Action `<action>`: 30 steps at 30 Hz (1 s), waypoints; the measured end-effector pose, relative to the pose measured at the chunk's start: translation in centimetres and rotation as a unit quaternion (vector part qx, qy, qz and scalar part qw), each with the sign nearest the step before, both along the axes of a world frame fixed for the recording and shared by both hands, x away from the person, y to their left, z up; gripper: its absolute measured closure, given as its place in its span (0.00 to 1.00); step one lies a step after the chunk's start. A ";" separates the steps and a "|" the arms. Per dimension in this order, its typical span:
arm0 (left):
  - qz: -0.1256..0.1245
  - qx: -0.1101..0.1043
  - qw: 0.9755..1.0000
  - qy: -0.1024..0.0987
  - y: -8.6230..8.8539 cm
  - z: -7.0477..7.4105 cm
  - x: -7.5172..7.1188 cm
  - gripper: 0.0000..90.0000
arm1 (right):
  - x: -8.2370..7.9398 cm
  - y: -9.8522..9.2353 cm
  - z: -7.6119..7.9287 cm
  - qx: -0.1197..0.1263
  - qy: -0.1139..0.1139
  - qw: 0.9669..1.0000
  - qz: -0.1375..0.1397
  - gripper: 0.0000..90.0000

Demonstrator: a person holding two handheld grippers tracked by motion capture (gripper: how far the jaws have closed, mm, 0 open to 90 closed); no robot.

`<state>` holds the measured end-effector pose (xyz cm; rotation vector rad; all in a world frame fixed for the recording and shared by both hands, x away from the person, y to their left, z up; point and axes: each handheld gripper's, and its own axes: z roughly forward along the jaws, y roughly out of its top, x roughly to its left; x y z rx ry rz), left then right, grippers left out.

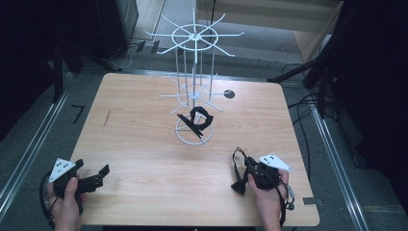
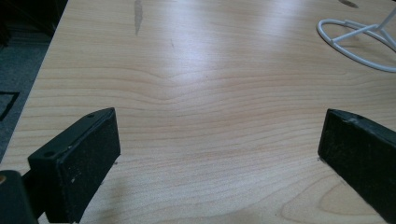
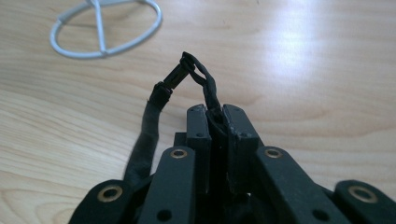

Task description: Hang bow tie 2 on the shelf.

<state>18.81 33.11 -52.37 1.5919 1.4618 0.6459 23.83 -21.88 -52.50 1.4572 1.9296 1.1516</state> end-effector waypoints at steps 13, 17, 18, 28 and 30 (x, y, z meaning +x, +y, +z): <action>-0.001 0.003 1.000 -0.001 0.0 0.0 0.0 0.00 | -1.0 1.1 2.9 0.007 -0.072 0.997 0.020 0.93; -0.001 0.002 1.000 -0.001 0.0 0.0 0.0 0.00 | -1.1 1.4 3.7 0.005 -0.089 0.996 0.026 0.93; 0.000 0.002 1.000 -0.001 0.0 0.0 0.0 0.00 | -1.1 1.5 4.0 0.008 -0.091 0.995 0.027 0.93; 0.000 -0.002 1.000 -0.001 0.0 0.0 0.0 0.00 | -1.1 1.6 6.4 0.021 -0.121 0.992 0.027 0.93; 0.000 -0.002 1.000 -0.001 0.0 0.0 0.0 0.00 | -1.0 1.7 6.8 0.022 -0.126 0.991 0.028 0.93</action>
